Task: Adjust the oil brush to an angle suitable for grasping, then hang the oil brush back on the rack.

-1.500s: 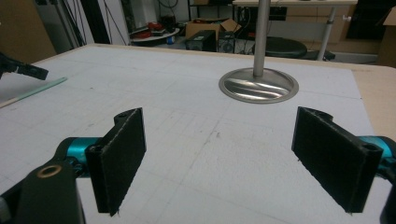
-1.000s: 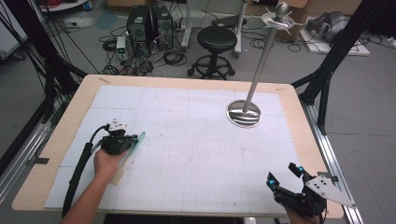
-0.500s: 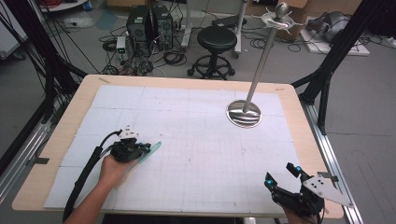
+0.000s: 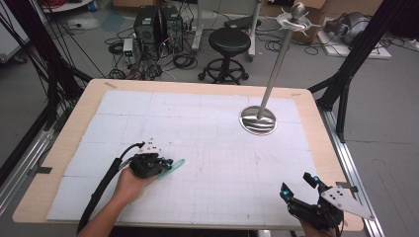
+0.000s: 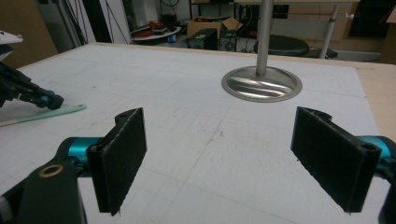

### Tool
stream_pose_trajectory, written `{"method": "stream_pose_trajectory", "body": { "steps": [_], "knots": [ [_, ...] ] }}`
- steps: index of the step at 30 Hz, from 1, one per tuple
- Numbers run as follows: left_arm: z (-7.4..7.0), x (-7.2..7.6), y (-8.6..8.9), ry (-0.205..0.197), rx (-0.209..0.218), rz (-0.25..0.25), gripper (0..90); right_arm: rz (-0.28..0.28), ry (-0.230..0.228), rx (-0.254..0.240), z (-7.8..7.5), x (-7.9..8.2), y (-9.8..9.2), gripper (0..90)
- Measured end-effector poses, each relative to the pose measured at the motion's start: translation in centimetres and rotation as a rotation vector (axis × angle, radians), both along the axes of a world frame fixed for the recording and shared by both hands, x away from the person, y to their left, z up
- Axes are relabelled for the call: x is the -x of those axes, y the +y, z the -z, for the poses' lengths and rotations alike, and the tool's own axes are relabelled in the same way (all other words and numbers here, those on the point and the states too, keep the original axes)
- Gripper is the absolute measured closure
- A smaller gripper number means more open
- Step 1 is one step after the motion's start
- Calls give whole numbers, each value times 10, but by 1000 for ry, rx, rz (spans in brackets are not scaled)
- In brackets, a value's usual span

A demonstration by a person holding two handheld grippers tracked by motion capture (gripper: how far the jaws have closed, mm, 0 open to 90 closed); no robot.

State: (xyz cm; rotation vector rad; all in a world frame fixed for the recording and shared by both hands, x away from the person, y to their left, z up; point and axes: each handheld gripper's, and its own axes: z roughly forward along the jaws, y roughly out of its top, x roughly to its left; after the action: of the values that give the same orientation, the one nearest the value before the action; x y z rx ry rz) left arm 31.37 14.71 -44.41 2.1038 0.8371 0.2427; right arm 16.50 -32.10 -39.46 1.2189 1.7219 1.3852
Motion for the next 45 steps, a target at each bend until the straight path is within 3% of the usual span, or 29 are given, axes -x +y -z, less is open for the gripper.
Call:
{"method": "stream_pose_trajectory", "body": {
  "steps": [3,4,5,7,9,11,13,14,15,16,17,22,29,34,37,42,45],
  "knots": [
    [-6,3,0,-19,64,-10,864,-1,1,1,1,0,0,170],
    [-6,3,0,-19,64,-10,840,-1,1,1,1,0,0,170],
    [-14,6,5,-31,121,-33,790,1,1,1,1,0,0,170],
    [-20,8,12,-61,163,-59,683,4,-2,-1,1,1,-1,170],
    [-28,14,24,-102,235,-100,551,2,1,-7,1,1,-1,177],
    [-34,21,34,-132,284,-127,447,-13,6,-14,1,1,-1,225],
    [-38,30,43,-173,303,-148,346,-17,9,-7,1,0,0,225],
    [-38,30,43,-173,303,-148,302,-17,9,-7,1,0,0,225],
    [-39,40,51,-204,331,-157,272,-13,11,0,1,0,1,222],
    [-39,40,51,-204,331,-157,255,-13,11,0,1,0,1,222],
    [-40,50,59,-236,348,-146,216,-7,11,4,1,0,1,211],
    [-42,65,79,-272,379,-149,210,0,8,11,2,-1,2,201],
    [-42,71,88,-283,341,-168,200,-5,23,14,4,-3,4,199],
    [-38,73,90,-269,329,-175,201,-11,18,16,4,-3,5,199],
    [-38,71,89,-258,310,-166,207,-9,20,10,5,-2,4,199],
    [-36,69,85,-241,315,-157,207,-3,19,13,4,-2,3,199],
    [-35,69,79,-226,283,-132,207,-1,17,10,3,-2,4,199]
  ]
}}
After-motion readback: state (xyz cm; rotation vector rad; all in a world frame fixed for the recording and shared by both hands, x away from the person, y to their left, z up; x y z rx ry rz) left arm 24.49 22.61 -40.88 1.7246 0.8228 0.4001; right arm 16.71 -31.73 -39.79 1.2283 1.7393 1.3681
